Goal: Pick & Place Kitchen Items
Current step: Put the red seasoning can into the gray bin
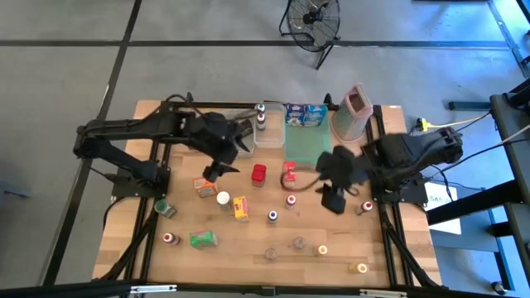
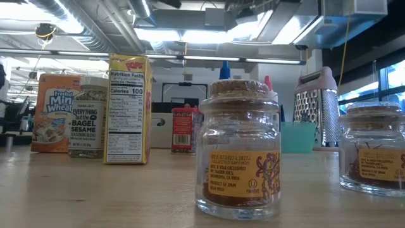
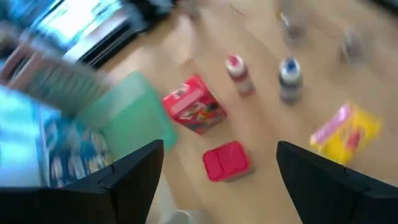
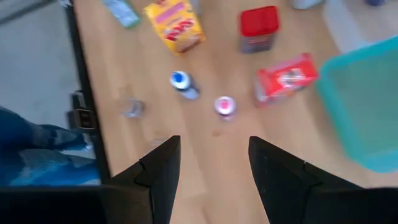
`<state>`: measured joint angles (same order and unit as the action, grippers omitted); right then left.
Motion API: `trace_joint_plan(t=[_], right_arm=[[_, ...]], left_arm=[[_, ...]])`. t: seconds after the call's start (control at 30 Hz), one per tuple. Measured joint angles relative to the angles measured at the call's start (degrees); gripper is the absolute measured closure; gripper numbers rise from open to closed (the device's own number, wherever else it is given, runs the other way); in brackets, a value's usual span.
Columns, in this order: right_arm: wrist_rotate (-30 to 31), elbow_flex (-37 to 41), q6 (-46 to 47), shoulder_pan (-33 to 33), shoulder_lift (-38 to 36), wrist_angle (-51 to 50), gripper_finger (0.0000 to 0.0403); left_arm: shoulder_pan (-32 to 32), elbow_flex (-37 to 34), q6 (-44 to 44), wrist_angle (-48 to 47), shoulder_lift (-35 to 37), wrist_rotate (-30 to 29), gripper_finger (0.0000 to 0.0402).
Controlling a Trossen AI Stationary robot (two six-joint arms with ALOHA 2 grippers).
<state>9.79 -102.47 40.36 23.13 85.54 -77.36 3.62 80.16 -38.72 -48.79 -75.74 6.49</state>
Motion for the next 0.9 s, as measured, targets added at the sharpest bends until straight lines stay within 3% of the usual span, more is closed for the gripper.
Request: trace_joint_plan(t=[0.13, 0.4, 0.57, 0.9], right_arm=[[3.01, 2.85, 4.09, 6.04, 0.02, 8.45, 0.0212], [4.30, 4.67, 4.04, 13.60, 0.02, 21.66, 0.0212], [4.58, 4.67, 4.04, 15.38, 0.02, 23.76, 0.0212], [4.56, 4.67, 2.56, 15.69, 0.02, 23.34, 0.0213]], left_arm=[[0.56, 0.02, -15.49, -2.23, -3.69, 2.14, 0.0094], [0.60, 3.40, -32.16, -10.32, -14.63, -3.59, 0.0094], [0.63, 8.48, -40.05, -12.57, -22.78, -9.15, 0.0094], [0.91, 16.20, -48.11, -14.34, -34.49, -9.91, 0.0094]])
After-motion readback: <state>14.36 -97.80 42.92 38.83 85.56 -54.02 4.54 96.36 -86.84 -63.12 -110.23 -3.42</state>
